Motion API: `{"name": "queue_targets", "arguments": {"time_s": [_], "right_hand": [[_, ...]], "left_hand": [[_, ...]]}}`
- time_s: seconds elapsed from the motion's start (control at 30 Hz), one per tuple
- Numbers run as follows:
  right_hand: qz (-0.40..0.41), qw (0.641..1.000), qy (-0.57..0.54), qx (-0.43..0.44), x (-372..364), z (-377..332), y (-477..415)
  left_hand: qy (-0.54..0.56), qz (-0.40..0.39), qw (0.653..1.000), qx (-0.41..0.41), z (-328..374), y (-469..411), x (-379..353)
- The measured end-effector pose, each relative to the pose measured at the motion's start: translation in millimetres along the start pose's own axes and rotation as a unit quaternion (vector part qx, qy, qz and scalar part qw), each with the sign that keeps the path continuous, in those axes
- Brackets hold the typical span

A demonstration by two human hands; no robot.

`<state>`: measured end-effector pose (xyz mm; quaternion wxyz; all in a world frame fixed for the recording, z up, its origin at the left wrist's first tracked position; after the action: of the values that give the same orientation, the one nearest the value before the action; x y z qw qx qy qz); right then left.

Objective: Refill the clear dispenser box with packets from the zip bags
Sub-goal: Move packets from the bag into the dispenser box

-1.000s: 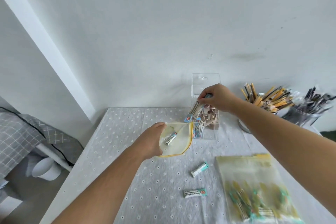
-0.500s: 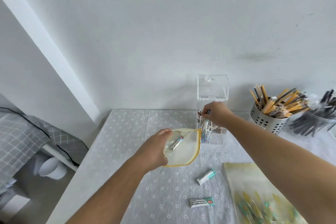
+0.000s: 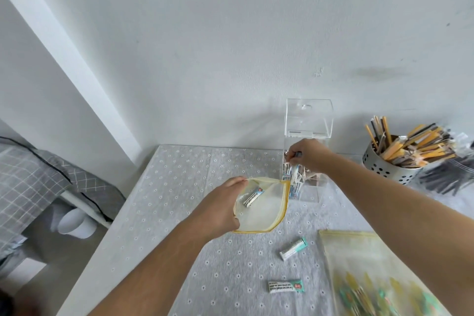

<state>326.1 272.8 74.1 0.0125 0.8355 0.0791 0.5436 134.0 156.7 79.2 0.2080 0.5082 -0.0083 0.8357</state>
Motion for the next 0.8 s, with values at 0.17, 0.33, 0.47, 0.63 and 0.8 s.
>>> {"name": "queue_targets", "arguments": {"time_s": [0.17, 0.33, 0.47, 0.63, 0.8], "right_hand": [[0.028, 0.999, -0.038, -0.013, 3.7, 2.6, -0.7], [0.077, 0.996, -0.050, -0.008, 21.0, 1.2, -3.2], [0.077, 0.997, -0.027, 0.008, 15.7, -2.3, 0.5], [0.063, 0.998, 0.011, 0.026, 6.8, -3.8, 4.0], [0.073, 0.996, -0.007, 0.048, 13.2, -5.7, 6.9]], "left_hand": [[-0.001, 0.000, 1.000, -0.002, 0.6, 0.0, -0.6], [-0.010, 0.008, 1.000, -0.005, 0.0, -0.2, 1.9], [-0.008, 0.006, 1.000, 0.002, -2.4, 1.0, 0.8], [-0.008, 0.006, 1.000, 0.005, -3.8, 1.9, 0.3], [-0.005, 0.008, 1.000, 0.006, -3.4, 1.7, 0.6]]}}
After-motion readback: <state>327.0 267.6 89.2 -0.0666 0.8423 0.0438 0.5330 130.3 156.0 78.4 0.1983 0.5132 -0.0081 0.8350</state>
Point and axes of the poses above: each hand's wrist, its own y-axis away from the middle knuckle, its own x-axis out of the back of the hand, z = x × y, the point moved 10 cm from there along -y, towards the middle knuckle, and after that the axes turned 4 degrees about z, right-handed, at the moved point
